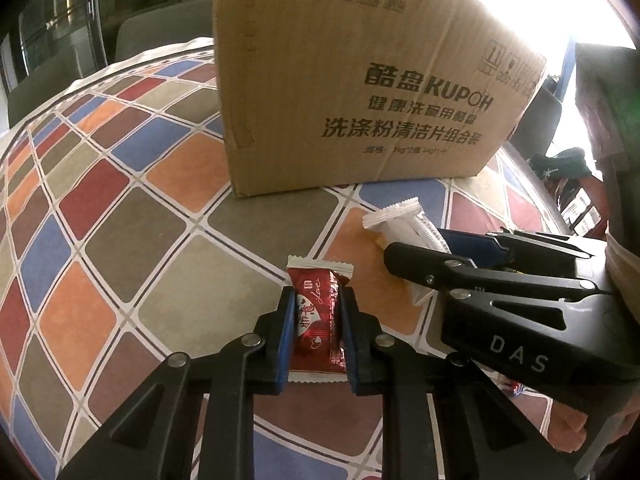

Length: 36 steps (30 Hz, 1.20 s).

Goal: Organize snacks
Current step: 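Carry both held snacks up and over the open cardboard box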

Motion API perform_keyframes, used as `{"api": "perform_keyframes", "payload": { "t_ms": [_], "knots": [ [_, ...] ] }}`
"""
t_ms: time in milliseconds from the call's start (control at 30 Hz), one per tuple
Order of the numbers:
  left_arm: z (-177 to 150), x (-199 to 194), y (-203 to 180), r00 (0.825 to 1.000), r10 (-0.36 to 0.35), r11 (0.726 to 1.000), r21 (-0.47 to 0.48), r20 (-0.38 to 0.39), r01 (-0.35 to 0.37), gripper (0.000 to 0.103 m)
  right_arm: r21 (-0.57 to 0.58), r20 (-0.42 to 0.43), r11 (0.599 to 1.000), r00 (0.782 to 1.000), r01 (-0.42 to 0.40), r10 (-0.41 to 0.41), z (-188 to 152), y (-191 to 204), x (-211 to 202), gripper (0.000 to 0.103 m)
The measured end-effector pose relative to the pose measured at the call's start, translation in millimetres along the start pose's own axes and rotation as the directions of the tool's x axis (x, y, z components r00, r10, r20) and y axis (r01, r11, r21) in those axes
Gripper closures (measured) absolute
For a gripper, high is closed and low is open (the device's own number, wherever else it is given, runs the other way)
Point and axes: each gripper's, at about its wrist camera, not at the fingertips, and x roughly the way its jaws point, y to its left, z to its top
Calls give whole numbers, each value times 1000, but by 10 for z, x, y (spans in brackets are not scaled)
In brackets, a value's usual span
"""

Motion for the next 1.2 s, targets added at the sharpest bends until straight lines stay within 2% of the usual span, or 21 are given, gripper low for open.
{"api": "perform_keyframes", "payload": {
  "t_ms": [233,567,767,1200],
  "knots": [
    [-14,-182,69,999,12,999,-40,32,-11,81,14,35,1000,999,-3,3,-60,-107,-118,70],
    [87,-752,-62,985,-1,999,-40,171,8,81,56,134,998,991,-12,4,-108,-168,-571,70],
    [168,-1034,-163,968,-25,999,-34,249,34,81,96,232,995,973,-6,-17,-97,-238,-976,70],
    [375,-1314,-360,948,-37,999,-25,316,47,81,109,371,994,928,-14,-27,24,-309,-1547,70]
  ]
}}
